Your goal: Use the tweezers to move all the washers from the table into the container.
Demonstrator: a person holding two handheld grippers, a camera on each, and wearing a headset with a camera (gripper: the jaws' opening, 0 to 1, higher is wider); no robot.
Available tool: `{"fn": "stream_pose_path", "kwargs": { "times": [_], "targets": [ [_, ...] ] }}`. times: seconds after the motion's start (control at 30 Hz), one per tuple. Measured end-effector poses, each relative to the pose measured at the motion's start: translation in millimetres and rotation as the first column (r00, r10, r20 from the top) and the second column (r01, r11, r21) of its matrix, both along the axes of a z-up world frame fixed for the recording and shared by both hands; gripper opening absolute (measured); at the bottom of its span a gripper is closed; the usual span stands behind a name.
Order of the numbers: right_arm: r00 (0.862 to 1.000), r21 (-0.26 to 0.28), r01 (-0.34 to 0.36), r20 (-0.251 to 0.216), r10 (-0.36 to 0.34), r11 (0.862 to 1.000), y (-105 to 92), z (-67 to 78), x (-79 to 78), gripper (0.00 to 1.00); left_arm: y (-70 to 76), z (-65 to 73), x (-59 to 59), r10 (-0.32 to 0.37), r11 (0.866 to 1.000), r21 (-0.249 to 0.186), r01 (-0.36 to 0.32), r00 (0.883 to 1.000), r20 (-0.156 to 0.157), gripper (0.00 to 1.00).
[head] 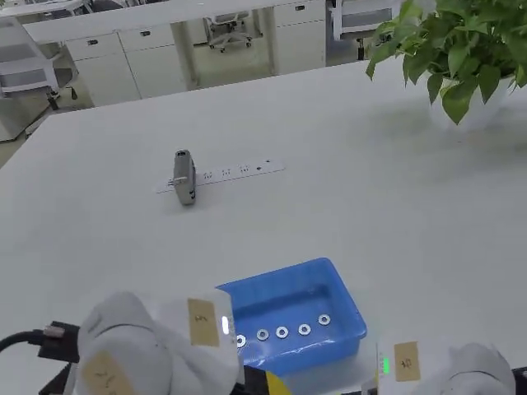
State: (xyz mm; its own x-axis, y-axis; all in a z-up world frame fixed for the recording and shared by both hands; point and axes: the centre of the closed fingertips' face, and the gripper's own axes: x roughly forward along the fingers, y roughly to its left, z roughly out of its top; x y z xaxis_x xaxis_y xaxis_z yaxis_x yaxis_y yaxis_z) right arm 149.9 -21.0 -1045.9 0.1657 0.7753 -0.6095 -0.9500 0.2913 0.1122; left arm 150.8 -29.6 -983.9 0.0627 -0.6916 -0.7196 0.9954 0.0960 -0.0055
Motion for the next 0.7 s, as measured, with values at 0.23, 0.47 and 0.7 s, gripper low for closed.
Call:
{"fn": "stream_pose_path", "kwargs": {
  "times": [0.23, 0.47, 0.7],
  "targets": [
    [0.999, -0.125, 0.043, 0.006, -0.042, 0.991, -24.0, -17.1, 4.5, 0.3, 24.5, -26.5, 0.8, 0.095, 0.995, 0.04, -0.095, 0.995, -0.01, 0.0],
    [0.968, -0.019, 0.251, 0.012, -0.251, 0.968, -58.4, 15.9, 24.3, 0.32, 35.3, -57.4, 0.1, 0.175, 0.983, 0.062, -0.173, 0.984, -0.029, 0.0],
    [0.882, -0.006, 0.458, 0.131, -0.453, 0.889, -125.9, 49.6, 36.7, 0.32, 38.4, -80.0, -0.1, 0.201, 0.975, 0.102, -0.196, 0.978, -0.047, 0.0]
  ]
}}
